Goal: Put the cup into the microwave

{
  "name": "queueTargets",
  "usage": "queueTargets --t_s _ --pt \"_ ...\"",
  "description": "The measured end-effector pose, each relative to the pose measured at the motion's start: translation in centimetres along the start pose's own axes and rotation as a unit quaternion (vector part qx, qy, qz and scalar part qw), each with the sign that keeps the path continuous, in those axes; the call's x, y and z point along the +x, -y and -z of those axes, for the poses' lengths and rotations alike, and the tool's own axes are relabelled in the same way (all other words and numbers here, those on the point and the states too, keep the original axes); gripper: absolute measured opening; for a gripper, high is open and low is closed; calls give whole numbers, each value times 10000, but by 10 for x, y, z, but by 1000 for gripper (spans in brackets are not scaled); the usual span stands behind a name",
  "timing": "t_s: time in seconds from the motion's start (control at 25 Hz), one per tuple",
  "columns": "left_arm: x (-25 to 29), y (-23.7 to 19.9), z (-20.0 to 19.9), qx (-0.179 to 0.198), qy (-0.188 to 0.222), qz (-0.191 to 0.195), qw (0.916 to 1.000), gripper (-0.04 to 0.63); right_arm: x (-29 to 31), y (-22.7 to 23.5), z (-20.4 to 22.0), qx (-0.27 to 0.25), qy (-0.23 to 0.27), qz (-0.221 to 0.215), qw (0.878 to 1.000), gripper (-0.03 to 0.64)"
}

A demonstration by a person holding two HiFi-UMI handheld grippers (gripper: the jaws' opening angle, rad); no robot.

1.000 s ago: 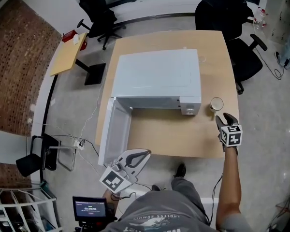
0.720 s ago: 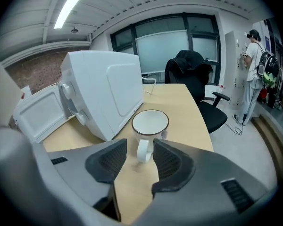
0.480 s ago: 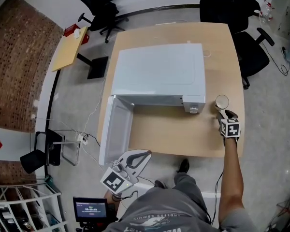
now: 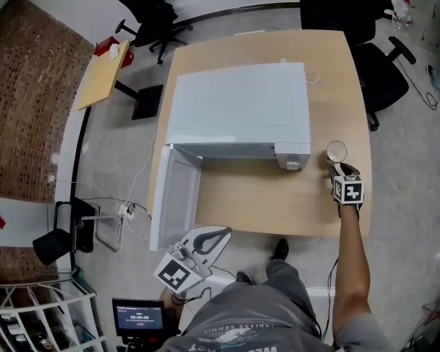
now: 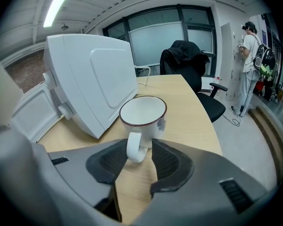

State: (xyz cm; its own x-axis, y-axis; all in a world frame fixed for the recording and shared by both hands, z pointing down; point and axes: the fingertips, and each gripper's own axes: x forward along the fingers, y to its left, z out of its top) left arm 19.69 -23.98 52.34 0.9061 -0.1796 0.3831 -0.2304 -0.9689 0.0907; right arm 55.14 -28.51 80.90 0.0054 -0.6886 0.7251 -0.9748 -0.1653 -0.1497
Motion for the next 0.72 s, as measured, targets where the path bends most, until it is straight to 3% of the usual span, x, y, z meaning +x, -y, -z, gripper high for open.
queueTargets --t_s 0.24,0.32,0.72 --pt "0 0 1 -14 -10 23 10000 20 -1 1 0 44 25 16 10000 142" --pt "-1 0 1 11 3 27 10000 21 -1 2 0 -67 24 105 9999 84" --pt "-9 2 5 -13 5 4 10000 20 -8 -1 0 -181 131 287 9993 74"
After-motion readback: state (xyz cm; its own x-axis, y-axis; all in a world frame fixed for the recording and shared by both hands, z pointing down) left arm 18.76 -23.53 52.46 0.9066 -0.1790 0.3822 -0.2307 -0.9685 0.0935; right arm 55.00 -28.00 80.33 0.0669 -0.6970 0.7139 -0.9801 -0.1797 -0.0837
